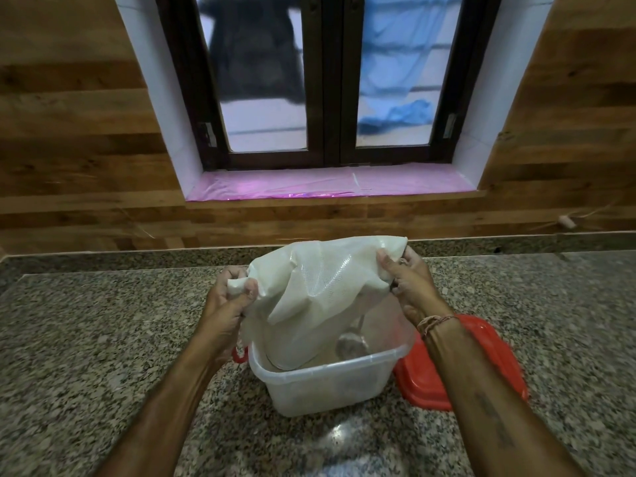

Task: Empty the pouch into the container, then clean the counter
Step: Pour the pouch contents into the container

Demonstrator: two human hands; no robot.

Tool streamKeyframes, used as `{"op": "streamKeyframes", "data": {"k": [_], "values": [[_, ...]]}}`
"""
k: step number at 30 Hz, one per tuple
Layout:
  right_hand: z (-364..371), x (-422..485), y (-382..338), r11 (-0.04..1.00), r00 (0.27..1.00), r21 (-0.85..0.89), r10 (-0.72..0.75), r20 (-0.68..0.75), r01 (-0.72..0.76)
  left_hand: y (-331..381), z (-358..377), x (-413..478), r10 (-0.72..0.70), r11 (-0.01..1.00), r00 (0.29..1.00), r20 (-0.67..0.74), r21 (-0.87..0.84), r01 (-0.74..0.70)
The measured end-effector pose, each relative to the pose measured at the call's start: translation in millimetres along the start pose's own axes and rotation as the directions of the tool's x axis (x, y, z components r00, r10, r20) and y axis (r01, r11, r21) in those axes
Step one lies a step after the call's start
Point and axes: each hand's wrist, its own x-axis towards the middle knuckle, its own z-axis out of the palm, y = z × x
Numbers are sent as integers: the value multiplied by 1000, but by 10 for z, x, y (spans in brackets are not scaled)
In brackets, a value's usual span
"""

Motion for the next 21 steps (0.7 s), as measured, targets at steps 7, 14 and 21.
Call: {"op": "streamKeyframes", "data": {"k": [7,14,21], "values": [[-138,111,-220,977,999,-210,-46,11,47,118,-138,15,64,991,998,23,114,-67],[-200,144,-451,921,983,-352,-128,130,166,228,-99,1,153,970,988,-12,195,-148],[-277,174,-653,748,919,-542,-250,305,383,368,67,-49,241,931,970,-30,288,-223]]}}
